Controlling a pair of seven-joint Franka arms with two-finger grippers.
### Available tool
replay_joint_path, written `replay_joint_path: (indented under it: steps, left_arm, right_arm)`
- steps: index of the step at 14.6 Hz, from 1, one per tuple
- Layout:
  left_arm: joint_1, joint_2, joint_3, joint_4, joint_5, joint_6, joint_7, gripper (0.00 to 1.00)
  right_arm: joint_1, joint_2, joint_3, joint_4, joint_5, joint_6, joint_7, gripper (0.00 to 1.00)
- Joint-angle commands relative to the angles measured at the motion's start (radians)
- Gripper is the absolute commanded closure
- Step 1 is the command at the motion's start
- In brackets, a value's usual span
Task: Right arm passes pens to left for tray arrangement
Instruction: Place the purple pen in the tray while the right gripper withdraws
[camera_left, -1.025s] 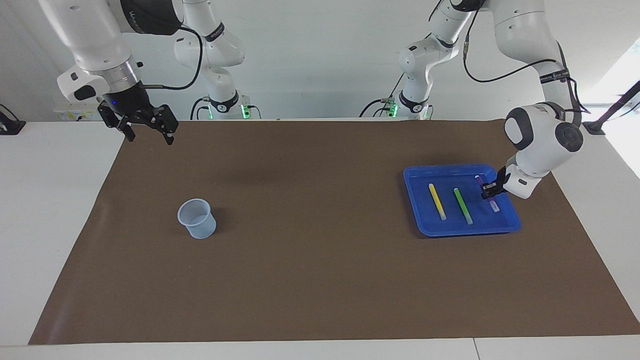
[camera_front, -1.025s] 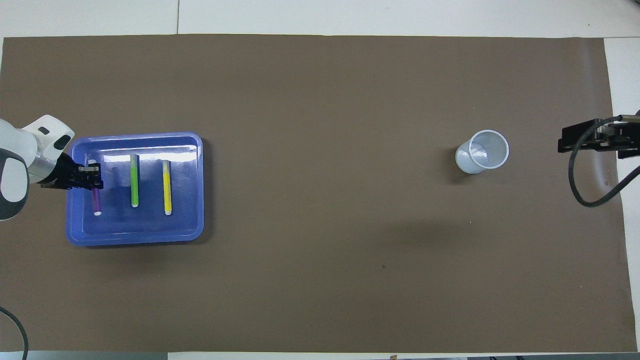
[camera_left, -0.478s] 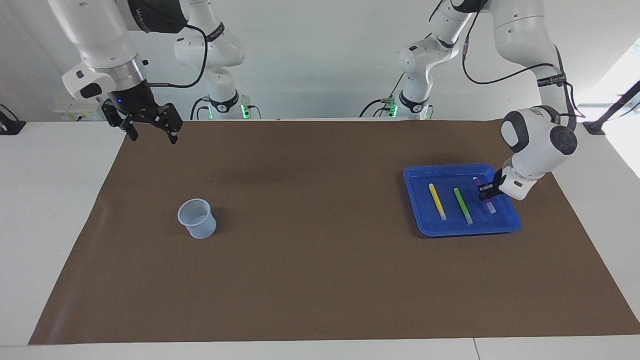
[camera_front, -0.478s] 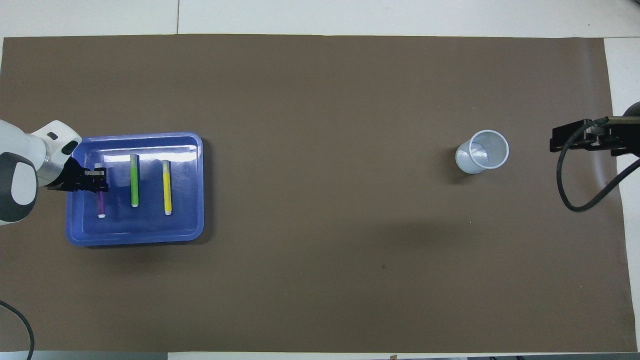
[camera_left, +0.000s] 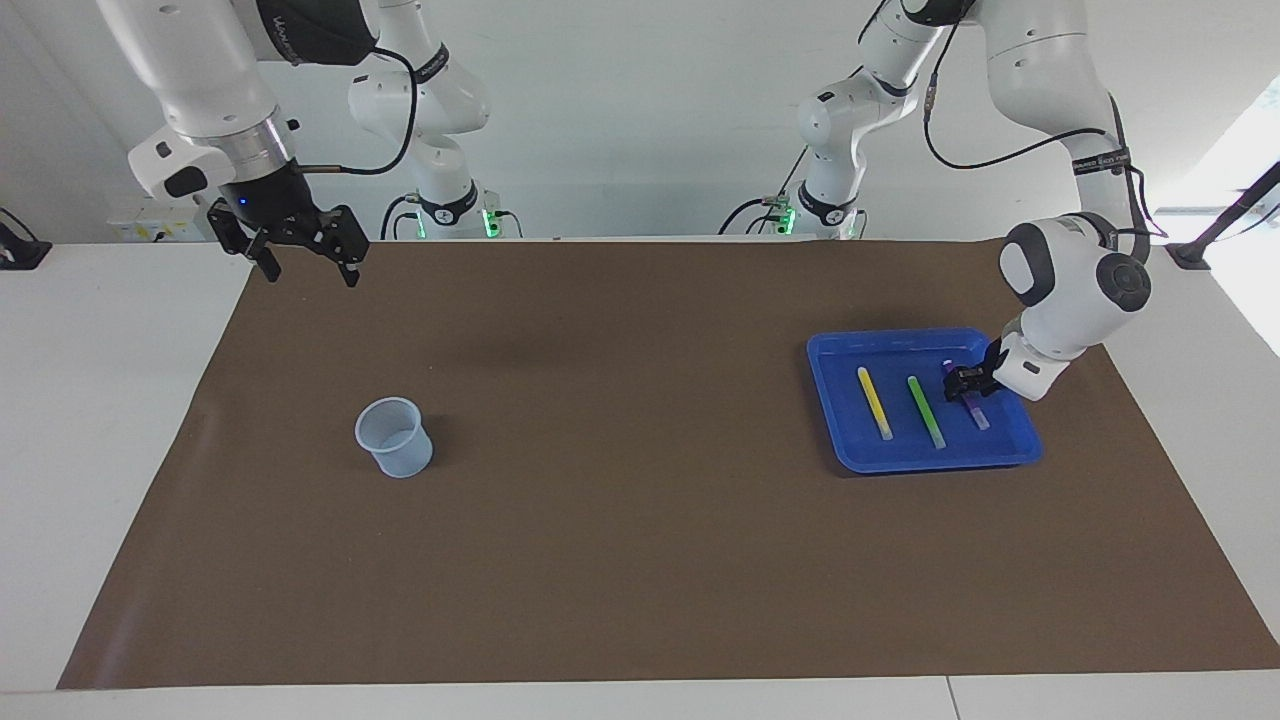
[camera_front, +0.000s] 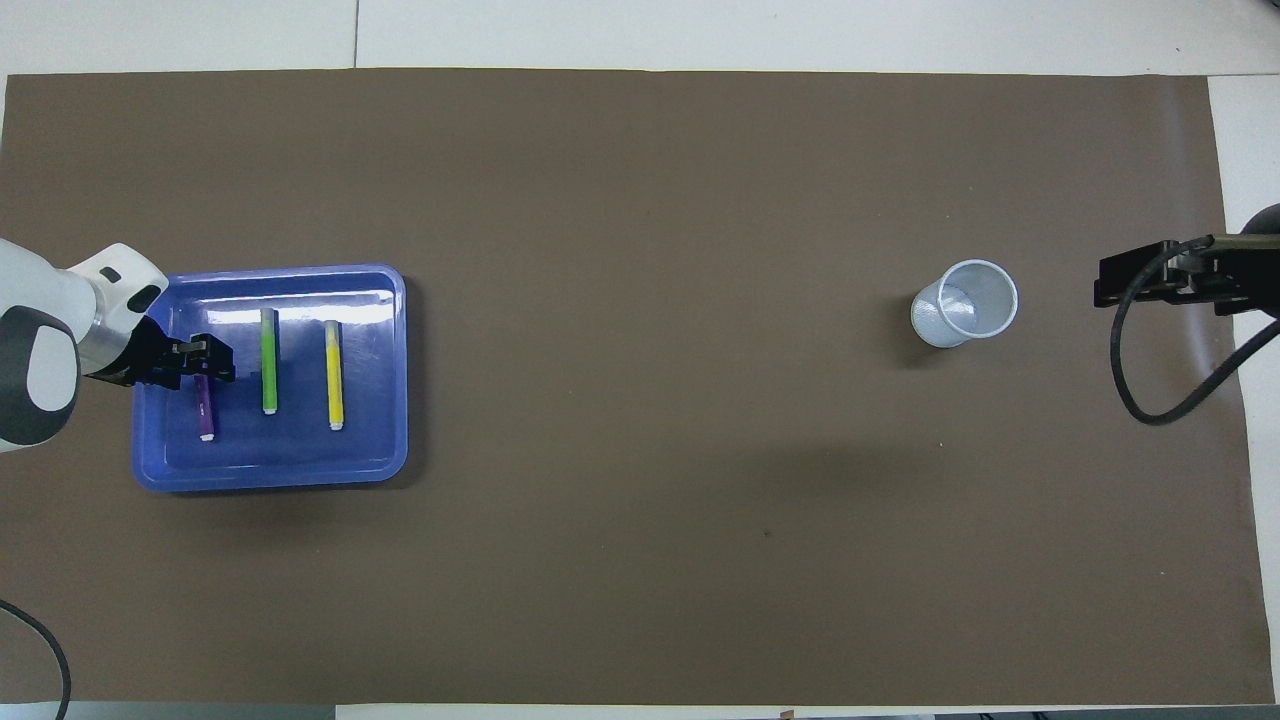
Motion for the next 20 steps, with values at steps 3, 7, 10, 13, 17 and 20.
replay_joint_path:
  steps: [3, 7, 10, 13, 17, 20]
  left_arm:
    - [0.010, -0.006, -0.002, -0.004, 0.020, 0.007, 0.010, 0.00]
    - [0.007, -0.008, -0.003, 0.010, 0.019, -0.012, 0.010, 0.00]
    - [0.008, -0.009, -0.003, 0.016, 0.019, -0.017, 0.010, 0.00]
    - [0.002, -0.009, -0.007, 0.054, 0.013, -0.044, 0.008, 0.00]
    - [-0.062, -0.014, -0.016, 0.195, 0.002, -0.182, -0.004, 0.00]
    - [-0.100, -0.034, -0.019, 0.284, -0.041, -0.285, -0.010, 0.00]
  right_arm:
    - [-0.015, 0.001, 0.005, 0.013, 0.020, -0.035, -0.007, 0.00]
    - [-0.020, -0.002, 0.001, 0.012, 0.020, -0.034, -0.010, 0.00]
    - [-0.020, -0.002, -0.001, 0.010, 0.020, -0.033, -0.007, 0.00]
    - [-0.022, -0.006, -0.002, 0.001, 0.020, -0.031, -0.007, 0.00]
    - [-0.020, -0.008, -0.002, -0.002, 0.020, -0.033, -0.008, 0.00]
    - [-0.020, -0.008, -0.002, -0.002, 0.020, -0.034, -0.008, 0.00]
